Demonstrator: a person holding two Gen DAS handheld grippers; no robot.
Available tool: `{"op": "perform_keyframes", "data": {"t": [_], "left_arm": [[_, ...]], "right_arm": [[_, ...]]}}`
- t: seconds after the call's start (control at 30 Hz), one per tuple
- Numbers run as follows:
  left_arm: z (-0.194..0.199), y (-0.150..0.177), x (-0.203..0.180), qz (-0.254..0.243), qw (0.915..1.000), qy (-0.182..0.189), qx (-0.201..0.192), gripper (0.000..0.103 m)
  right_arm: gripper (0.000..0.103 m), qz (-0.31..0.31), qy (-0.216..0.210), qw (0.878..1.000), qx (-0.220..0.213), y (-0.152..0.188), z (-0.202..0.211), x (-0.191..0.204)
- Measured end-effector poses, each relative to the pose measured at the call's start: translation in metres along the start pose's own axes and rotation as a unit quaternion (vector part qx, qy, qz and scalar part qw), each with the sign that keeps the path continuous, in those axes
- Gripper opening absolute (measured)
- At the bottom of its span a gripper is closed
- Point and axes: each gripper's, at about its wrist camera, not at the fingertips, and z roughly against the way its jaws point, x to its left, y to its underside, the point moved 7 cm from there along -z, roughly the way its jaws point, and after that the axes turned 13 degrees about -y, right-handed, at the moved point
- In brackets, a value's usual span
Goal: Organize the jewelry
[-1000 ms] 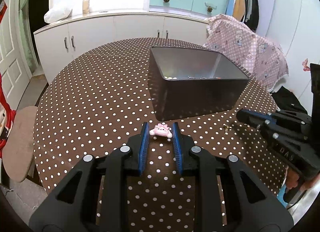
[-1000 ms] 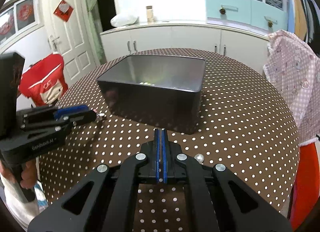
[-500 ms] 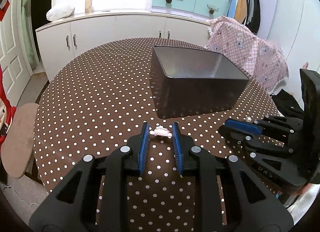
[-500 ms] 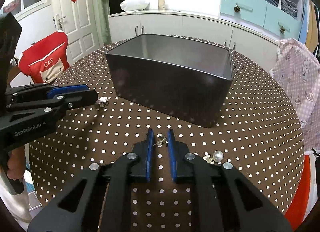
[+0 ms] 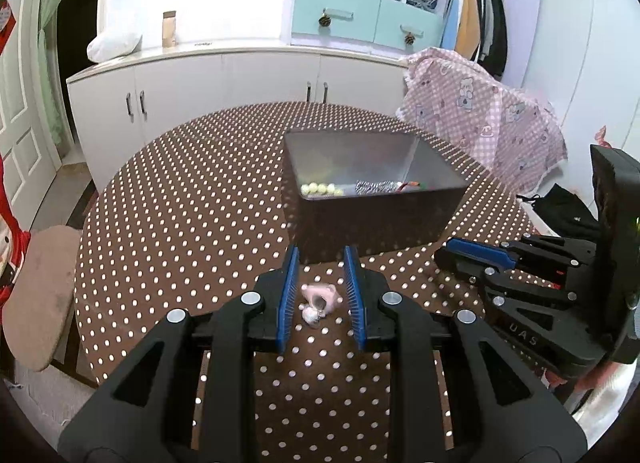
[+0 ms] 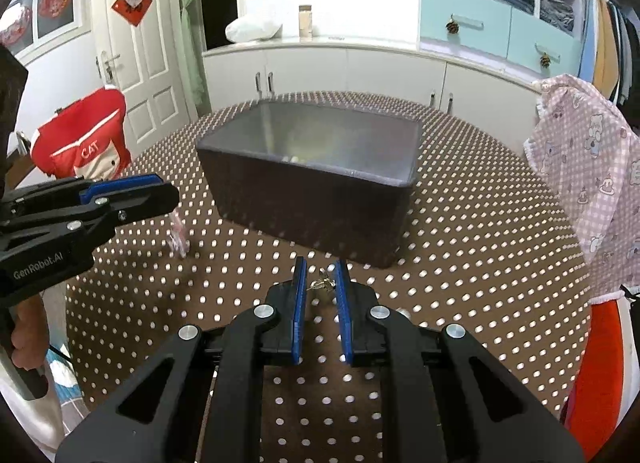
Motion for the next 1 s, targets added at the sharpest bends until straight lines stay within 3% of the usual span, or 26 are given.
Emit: {"op": "perform_keyframes", "data": {"t": [0.3,0.33,0.37,0.4,0.43,0.63,0.7,0.8,1.0], "left_arm": [[0.004,-0.006,-0.003,-0.012,0.9997,-0.001,-0.021,0.025],[0.003,-0.003,-0.003,-0.012,0.9998,0.001,-0.016,0.039],[0.003,-0.001,-0.002,-0.009,0.9999,0.002,-0.013,0.072],[0.002,0.002,-0.001,-0.004,0.9999,0.003,-0.011,0.08],[0.001,0.004,0.001,0.002,0.9999,0.005,-0.013,0.08],[-0.022,0.026,-0.004,-0.024,0.999,-0.002,0.038,0.08],[-0.032,0.035,-0.011,-0.048,0.9972,-0.014,0.056,0.068],[-0.033,0.035,-0.015,-0.069,0.9957,-0.021,0.058,0.031],[-0.034,0.033,-0.012,-0.065,0.9958,-0.026,0.058,0.026]], "right_arm": [[0.013,0.008,0.006,0.999,-0.033,-0.016,0.018,-0.008],[0.013,0.006,0.005,0.999,-0.032,-0.015,0.017,-0.008],[0.013,0.003,0.002,1.0,-0.03,-0.012,0.015,-0.008],[0.013,0.001,0.001,1.0,-0.028,-0.011,0.014,-0.009],[0.013,-0.001,0.001,1.0,-0.026,-0.009,0.013,-0.01],[0.013,-0.008,-0.005,1.0,-0.017,-0.003,0.008,-0.009],[0.013,-0.007,-0.005,1.0,-0.016,-0.002,0.008,-0.008],[0.013,-0.008,-0.005,1.0,-0.015,-0.002,0.008,-0.008],[0.013,-0.005,-0.005,1.0,-0.017,-0.002,0.011,-0.006]]}}
